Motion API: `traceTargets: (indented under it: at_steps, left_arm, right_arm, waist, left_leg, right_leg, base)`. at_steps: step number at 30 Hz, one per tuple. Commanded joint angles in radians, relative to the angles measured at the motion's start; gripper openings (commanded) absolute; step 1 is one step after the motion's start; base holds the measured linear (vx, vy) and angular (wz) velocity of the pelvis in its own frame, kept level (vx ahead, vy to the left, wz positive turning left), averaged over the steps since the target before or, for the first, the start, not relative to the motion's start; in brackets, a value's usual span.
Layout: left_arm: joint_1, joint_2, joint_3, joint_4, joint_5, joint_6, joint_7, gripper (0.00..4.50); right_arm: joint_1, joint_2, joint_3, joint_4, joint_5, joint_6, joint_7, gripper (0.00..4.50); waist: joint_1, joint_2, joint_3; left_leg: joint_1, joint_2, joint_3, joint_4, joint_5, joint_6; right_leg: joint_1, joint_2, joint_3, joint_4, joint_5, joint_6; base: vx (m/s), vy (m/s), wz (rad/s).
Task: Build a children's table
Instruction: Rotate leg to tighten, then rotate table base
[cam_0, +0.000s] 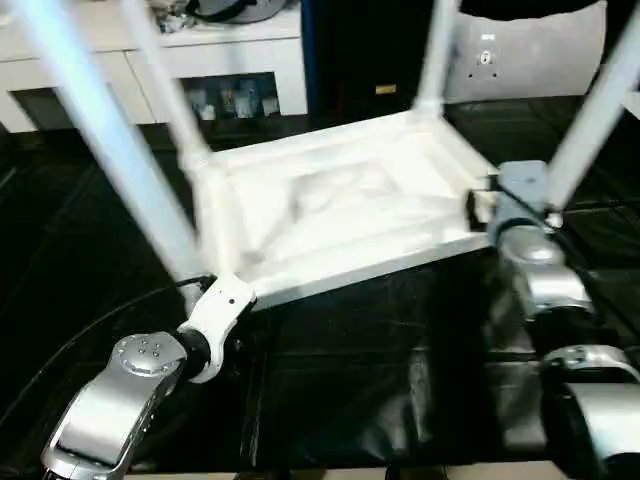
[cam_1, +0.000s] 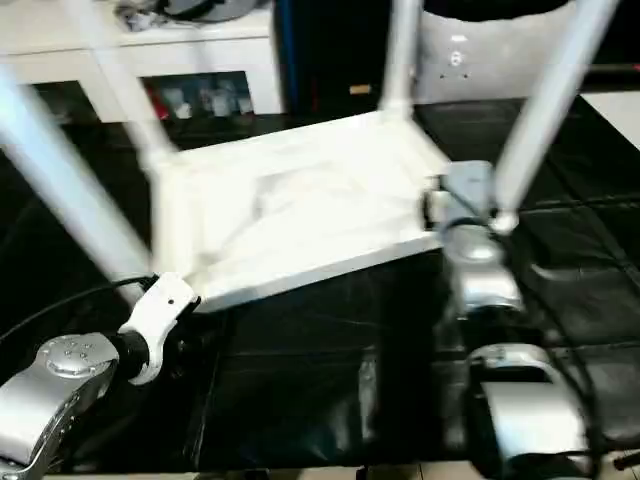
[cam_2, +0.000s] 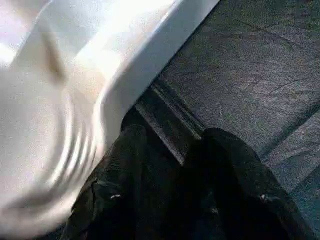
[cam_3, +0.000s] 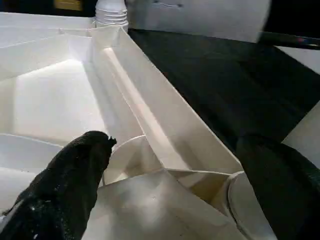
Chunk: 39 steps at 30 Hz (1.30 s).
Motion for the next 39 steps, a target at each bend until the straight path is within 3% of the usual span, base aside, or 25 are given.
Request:
traceTargets:
  at_steps: [1,3,6,8,10,11,12,13,15,16,18,23,24,26,27,28,30,31,33,35,38,39]
  left_arm:
    - [0.02,-0.014,0.021,0.006,0.003,-0.024,0.027,2.18]
    - [0.032,-0.033,0.038,0.004,-0.006,-0.043,0.041,2.18]
    - [0.085,-0.095,0.117,-0.029,-0.031,-0.113,0.093,2.18]
    - [0.144,-0.126,0.165,-0.076,-0.04,-0.152,0.133,2.18]
    - [0.164,-0.143,0.185,-0.092,-0.045,-0.163,0.149,2.18]
    - [0.204,-0.164,0.209,-0.123,-0.047,-0.185,0.171,2.18]
    - [0.267,-0.2,0.243,-0.167,-0.047,-0.234,0.206,2.18]
    - [0.284,-0.211,0.251,-0.178,-0.05,-0.25,0.213,2.18]
    - [0.312,-0.235,0.27,-0.197,-0.054,-0.283,0.227,2.18]
    - [0.328,-0.254,0.3,-0.201,-0.067,-0.341,0.235,2.18]
    - [0.332,-0.253,0.311,-0.197,-0.071,-0.362,0.235,2.18]
    - [0.275,-0.244,0.375,-0.14,-0.129,-0.435,0.192,2.18]
    - [0.275,-0.244,0.375,-0.14,-0.129,-0.435,0.192,2.18]
    - [0.207,-0.217,0.386,-0.092,-0.164,-0.451,0.144,2.18]
    - [0.206,-0.217,0.386,-0.091,-0.164,-0.451,0.143,2.18]
    - [0.15,-0.184,0.385,-0.045,-0.188,-0.456,0.092,2.18]
    - [0.132,-0.172,0.384,-0.027,-0.197,-0.457,0.075,2.18]
    - [0.111,-0.155,0.384,-0.002,-0.202,-0.458,0.059,2.18]
    - [0.066,-0.13,0.386,0.046,-0.234,-0.456,0.007,2.18]
    - [0.05,-0.121,0.389,0.064,-0.255,-0.451,-0.019,2.18]
    - [0.013,-0.08,0.393,0.121,-0.281,-0.446,-0.074,2.18]
    - [-0.005,-0.077,0.397,0.139,-0.288,-0.445,-0.08,2.18]
  right_arm:
    - [-0.004,-0.022,-0.029,0.01,0.002,-0.031,-0.007,4.5]
    - [0.003,-0.027,-0.033,0.005,0.004,-0.043,0.007,4.5]
    - [0.056,-0.018,-0.041,-0.101,0.064,-0.054,0.145,4.5]
    - [0.122,-0.007,-0.022,-0.231,0.128,-0.043,0.295,4.5]
    - [0.148,-0.005,-0.011,-0.277,0.142,-0.033,0.325,4.5]
    - [0.202,-0.001,0.006,-0.374,0.175,-0.007,0.361,4.5]
    - [0.286,0.007,0.036,-0.525,0.226,0.042,0.402,4.5]
    - [0.31,0.01,0.043,-0.567,0.242,0.056,0.409,4.5]
    - [0.359,0.018,0.054,-0.654,0.274,0.089,0.423,4.5]
    - [0.437,0.032,0.075,-0.78,0.316,0.141,0.444,4.5]
    - [0.467,0.037,0.084,-0.826,0.329,0.162,0.453,4.5]
    - [0.588,0.051,0.132,-0.996,0.338,0.26,0.441,4.5]
    - [0.588,0.051,0.132,-0.996,0.338,0.26,0.441,4.5]
    - [0.616,0.058,0.141,-1.039,0.33,0.348,0.392,4.5]
    - [0.616,0.058,0.141,-1.04,0.33,0.35,0.391,4.5]
    - [0.627,0.059,0.154,-1.052,0.326,0.396,0.379,4.5]
    - [0.628,0.059,0.159,-1.055,0.32,0.405,0.377,4.5]
    - [0.628,0.057,0.165,-1.055,0.302,0.414,0.369,4.5]
    - [0.624,0.061,0.17,-1.046,0.279,0.428,0.354,4.5]
    - [0.623,0.064,0.169,-1.048,0.278,0.438,0.349,4.5]
    - [0.617,0.069,0.174,-1.053,0.278,0.458,0.343,4.5]
    - [0.613,0.069,0.177,-1.048,0.276,0.458,0.345,4.5]
  waist:
    - [-0.007,-0.009,-0.081]
    - [-0.007,-0.012,-0.08]
    - [-0.01,-0.011,-0.078]
    - [-0.01,-0.013,-0.076]
    - [-0.014,-0.014,-0.071]
    - [-0.017,-0.014,-0.068]
    - [-0.017,-0.012,-0.063]
    - [-0.022,-0.014,-0.061]
    - [-0.027,-0.015,-0.057]
    - [-0.027,-0.019,-0.056]
    - [-0.025,-0.016,-0.049]
    - [-0.033,-0.013,-0.045]
    - [-0.031,-0.01,-0.044]
    - [-0.037,-0.009,-0.041]
    - [-0.036,-0.006,-0.044]
    - [-0.041,-0.007,-0.041]
    - [-0.047,-0.005,-0.042]
    - [-0.052,-0.004,-0.044]
    - [-0.055,-0.006,-0.045]
    - [-0.054,-0.001,-0.043]
    - [-0.057,0.006,-0.038]
    - [-0.058,0.002,-0.033]
  left_leg:
    - [0.013,0.031,-0.009,-0.056,-0.197,0.083]
    - [0.014,0.033,-0.008,-0.055,-0.209,0.081]
    - [0.009,0.035,-0.011,-0.057,-0.237,0.088]
    - [0.005,0.037,-0.012,-0.06,-0.242,0.102]
    - [0.003,0.039,-0.013,-0.062,-0.253,0.109]
    - [0.004,0.039,-0.015,-0.065,-0.271,0.106]
    - [0.006,0.042,-0.015,-0.067,-0.295,0.101]
    - [0.002,0.047,-0.019,-0.072,-0.302,0.097]
    - [0.009,0.041,-0.018,-0.072,-0.351,0.085]
    - [0.012,0.04,-0.019,-0.073,-0.366,0.075]
    - [0.014,0.039,-0.021,-0.076,-0.394,0.064]
    - [0.022,0.033,-0.031,-0.078,-0.48,0.025]
    - [0.029,0.031,-0.031,-0.078,-0.494,0.019]
    - [0.022,0.033,-0.04,-0.085,-0.521,0.011]
    - [0.031,0.032,-0.04,-0.086,-0.54,0.005]
    - [0.028,0.032,-0.043,-0.09,-0.551,0.003]
    - [0.03,0.033,-0.046,-0.092,-0.575,-0.006]
    - [0.026,0.033,-0.048,-0.093,-0.58,-0.009]
    - [0.038,0.031,-0.045,-0.089,-0.59,-0.009]
    - [0.044,0.032,-0.044,-0.09,-0.599,-0.009]
    - [0.051,0.042,-0.048,-0.104,-0.684,-0.027]
    - [0.046,0.054,-0.052,-0.124,-0.745,-0.038]
  right_leg:
    - [0.05,-0.042,0.034,-0.058,-0.286,-0.2]
    - [0.048,-0.04,0.033,-0.062,-0.295,-0.197]
    - [0.054,-0.042,0.031,-0.067,-0.314,-0.179]
    - [0.054,-0.04,0.031,-0.067,-0.312,-0.177]
    - [0.053,-0.04,0.03,-0.072,-0.34,-0.172]
    - [0.05,-0.037,0.028,-0.076,-0.372,-0.171]
    - [0.049,-0.04,0.029,-0.083,-0.41,-0.149]
    - [0.05,-0.04,0.03,-0.085,-0.429,-0.13]
    - [0.04,-0.036,0.027,-0.096,-0.512,-0.105]
    - [0.035,-0.037,0.028,-0.102,-0.547,-0.09]
    - [0.028,-0.036,0.028,-0.112,-0.609,-0.048]
    - [0.018,-0.035,0.019,-0.126,-0.698,0.006]
    - [0.013,-0.034,0.018,-0.131,-0.711,0.016]
    - [0.023,-0.034,0.012,-0.132,-0.709,0.027]
    - [0.018,-0.034,0.012,-0.133,-0.701,0.027]
    - [0.023,-0.035,0.009,-0.134,-0.689,0.025]
    - [0.025,-0.037,0.008,-0.132,-0.681,0.025]
    - [0.029,-0.04,0.007,-0.131,-0.679,0.024]
    - [0.021,-0.043,0.005,-0.138,-0.698,0.02]
    - [0.019,-0.042,0.001,-0.144,-0.696,0.016]
    - [0.026,-0.034,-0.016,-0.141,-0.67,0.016]
    - [0.042,-0.026,-0.024,-0.127,-0.638,0.015]
  base:
    - [0.0,0.0,0.0]
    - [0.0,0.0,0.0]
    - [0.0,0.0,0.0]
    - [0.0,0.0,0.0]
    - [0.0,0.0,0.0]
    - [0.0,0.0,0.0]
    - [0.0,0.0,0.0]
    - [0.0,0.0,0.0]
    - [0.0,0.0,0.0]
    - [0.0,0.0,0.0]
    - [0.0,0.0,0.0]
    - [0.0,0.0,0.0]
    - [0.0,0.0,0.0]
    - [0.0,0.0,0.0]
    - [0.0,0.0,0.0]
    - [0.0,0.0,0.0]
    - [0.0,0.0,0.0]
    - [0.0,0.0,0.0]
    - [0.0,0.0,0.0]
    - [0.0,0.0,0.0]
    - [0.0,0.0,0.0]
    - [0.0,0.0,0.0]
